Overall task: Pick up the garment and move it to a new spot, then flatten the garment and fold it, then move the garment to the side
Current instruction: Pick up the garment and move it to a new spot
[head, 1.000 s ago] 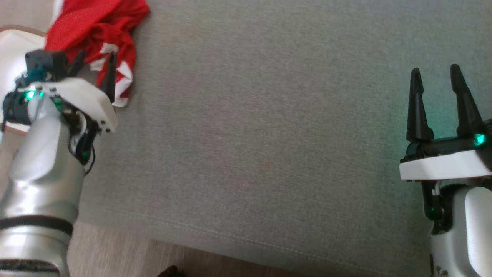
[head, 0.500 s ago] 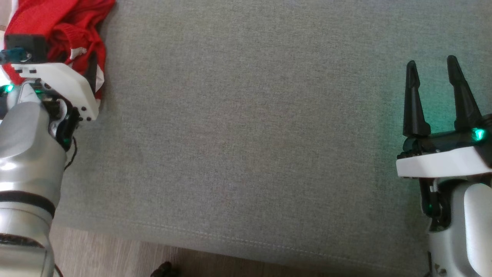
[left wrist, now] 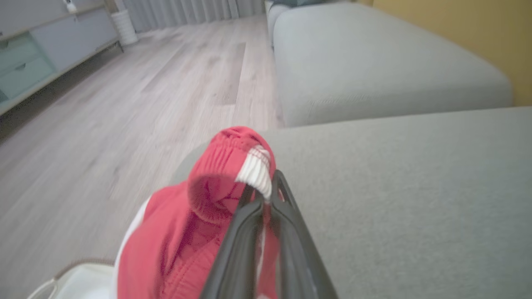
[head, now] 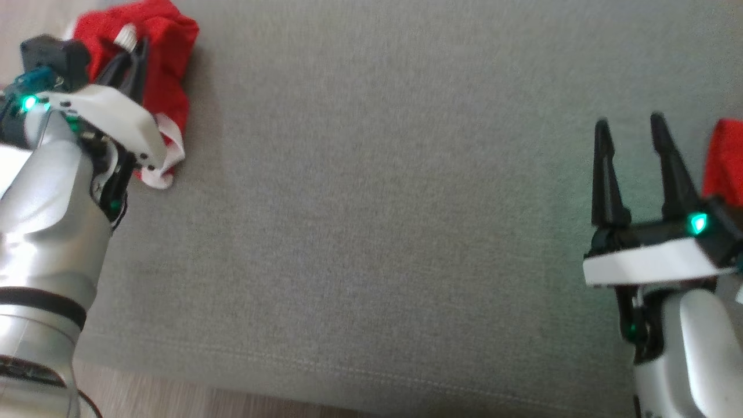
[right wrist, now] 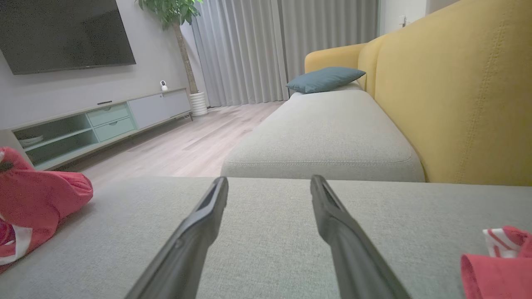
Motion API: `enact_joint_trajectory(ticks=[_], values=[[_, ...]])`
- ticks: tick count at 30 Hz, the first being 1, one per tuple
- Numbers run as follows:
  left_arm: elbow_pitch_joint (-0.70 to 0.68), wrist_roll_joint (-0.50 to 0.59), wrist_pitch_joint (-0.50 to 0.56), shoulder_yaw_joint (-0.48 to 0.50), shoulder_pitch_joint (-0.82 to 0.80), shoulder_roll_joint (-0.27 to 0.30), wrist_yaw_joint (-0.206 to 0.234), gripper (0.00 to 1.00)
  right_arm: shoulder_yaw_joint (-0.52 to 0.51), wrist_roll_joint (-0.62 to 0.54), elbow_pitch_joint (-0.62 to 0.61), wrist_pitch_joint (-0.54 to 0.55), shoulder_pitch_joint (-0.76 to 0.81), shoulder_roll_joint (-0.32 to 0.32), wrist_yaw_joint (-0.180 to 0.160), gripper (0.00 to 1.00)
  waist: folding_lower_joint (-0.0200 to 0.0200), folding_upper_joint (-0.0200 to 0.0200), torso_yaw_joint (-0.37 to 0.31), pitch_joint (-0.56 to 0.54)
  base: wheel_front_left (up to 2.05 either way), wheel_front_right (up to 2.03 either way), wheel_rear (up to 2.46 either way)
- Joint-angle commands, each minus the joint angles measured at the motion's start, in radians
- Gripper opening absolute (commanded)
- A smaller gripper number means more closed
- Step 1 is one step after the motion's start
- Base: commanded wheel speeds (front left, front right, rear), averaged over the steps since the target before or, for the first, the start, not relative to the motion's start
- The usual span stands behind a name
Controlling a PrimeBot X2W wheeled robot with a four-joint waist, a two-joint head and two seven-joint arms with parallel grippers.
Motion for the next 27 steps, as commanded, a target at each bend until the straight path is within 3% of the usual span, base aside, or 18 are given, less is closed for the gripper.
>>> enact_joint_trajectory(ticks=[1,8,15,21,27], values=[[-0.057,0.001,-0.015,0.014,-0.02,0.065,0.001,0.0,0.025,0.013,-0.019,-0.015,0.019,-0.003,-0.001,1.0,-0.0001,0.0,-0.011,-0.072,0.0,0.0,0.0],[-0.291,0.004,-0.02,-0.023,0.028,0.089,0.001,0.0,0.034,0.069,0.043,-0.061,0.053,-0.003,-0.001,1.0,-0.0001,0.0,-0.055,-0.195,0.0,0.0,0.0],[-0.473,0.001,0.016,-0.059,0.072,0.065,0.009,0.0,0.051,0.102,0.077,-0.086,0.061,-0.003,-0.001,1.0,-0.0001,0.0,-0.118,-0.256,0.0,0.0,0.0],[-0.651,-0.042,0.084,-0.08,0.087,-0.038,0.056,0.0,0.055,0.119,0.095,-0.102,0.043,-0.003,-0.001,1.0,-0.0001,0.0,-0.216,-0.261,0.0,0.0,0.0],[-0.703,-0.041,0.043,-0.08,0.036,-0.143,0.103,0.0,0.07,0.133,0.105,-0.113,0.012,-0.003,-0.001,1.0,-0.0001,0.0,-0.294,-0.231,0.0,0.0,0.0]])
